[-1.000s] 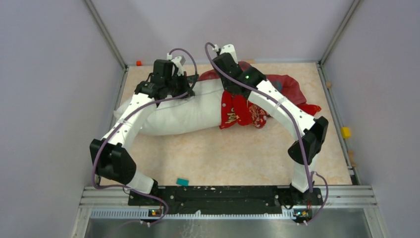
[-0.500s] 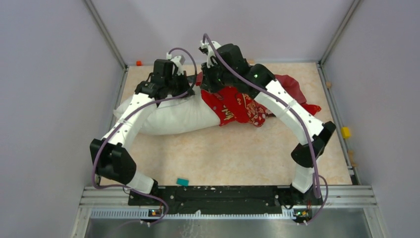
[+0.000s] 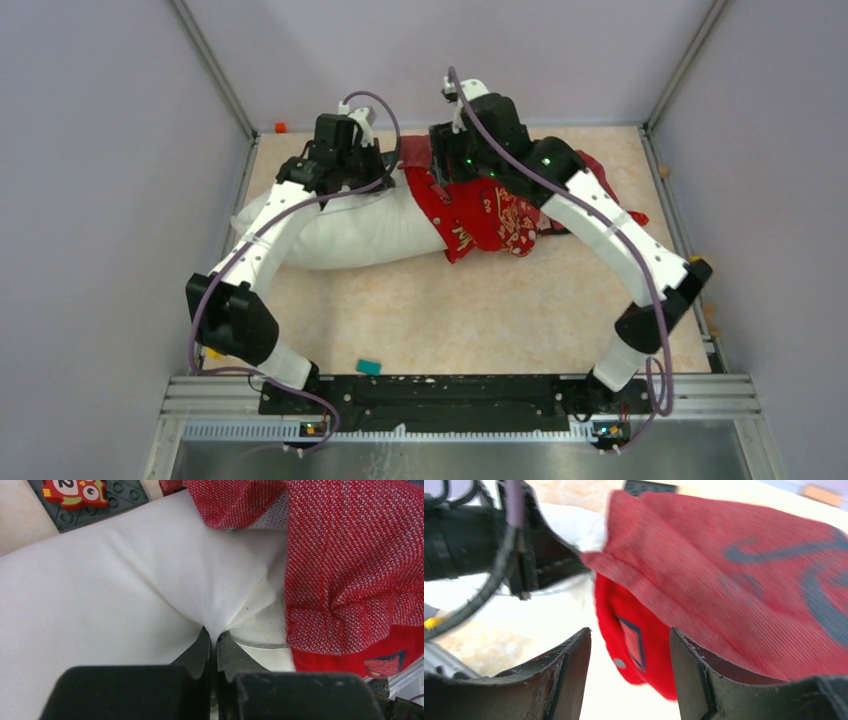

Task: Put the pillow into the pillowcase

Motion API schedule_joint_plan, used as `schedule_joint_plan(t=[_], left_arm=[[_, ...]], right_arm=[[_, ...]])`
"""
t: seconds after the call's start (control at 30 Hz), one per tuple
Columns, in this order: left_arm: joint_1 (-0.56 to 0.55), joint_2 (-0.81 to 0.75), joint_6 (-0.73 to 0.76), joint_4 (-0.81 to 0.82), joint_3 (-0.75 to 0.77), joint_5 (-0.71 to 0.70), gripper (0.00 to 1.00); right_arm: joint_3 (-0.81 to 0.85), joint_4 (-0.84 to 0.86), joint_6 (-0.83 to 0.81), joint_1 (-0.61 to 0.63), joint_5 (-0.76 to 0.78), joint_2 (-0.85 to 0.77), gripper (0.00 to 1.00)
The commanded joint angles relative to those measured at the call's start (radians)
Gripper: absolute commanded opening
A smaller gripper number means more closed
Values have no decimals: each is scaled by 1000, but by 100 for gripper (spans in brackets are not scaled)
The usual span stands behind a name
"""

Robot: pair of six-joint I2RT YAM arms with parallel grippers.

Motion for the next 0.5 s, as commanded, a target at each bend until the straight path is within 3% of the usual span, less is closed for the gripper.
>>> schedule_joint_plan(t=[0.0, 0.1, 0.17, 0.33, 0.47], left_arm=[[-3, 23, -9, 35, 52, -34, 0], [-2, 25, -8, 31, 59, -37, 0], [-2, 24, -8, 30, 61, -27, 0], [-14, 13, 7, 26, 51, 14, 0], [-96, -5, 63, 7, 60, 14, 0]], right_arm=[[-128, -26, -2, 9, 306, -234, 59], [-280, -9, 0, 5, 467, -345, 63], [-380, 18, -1, -24, 482, -387, 66], [-530, 212, -36, -156, 255, -391, 69], [-511, 347, -107, -190, 160, -313, 70]])
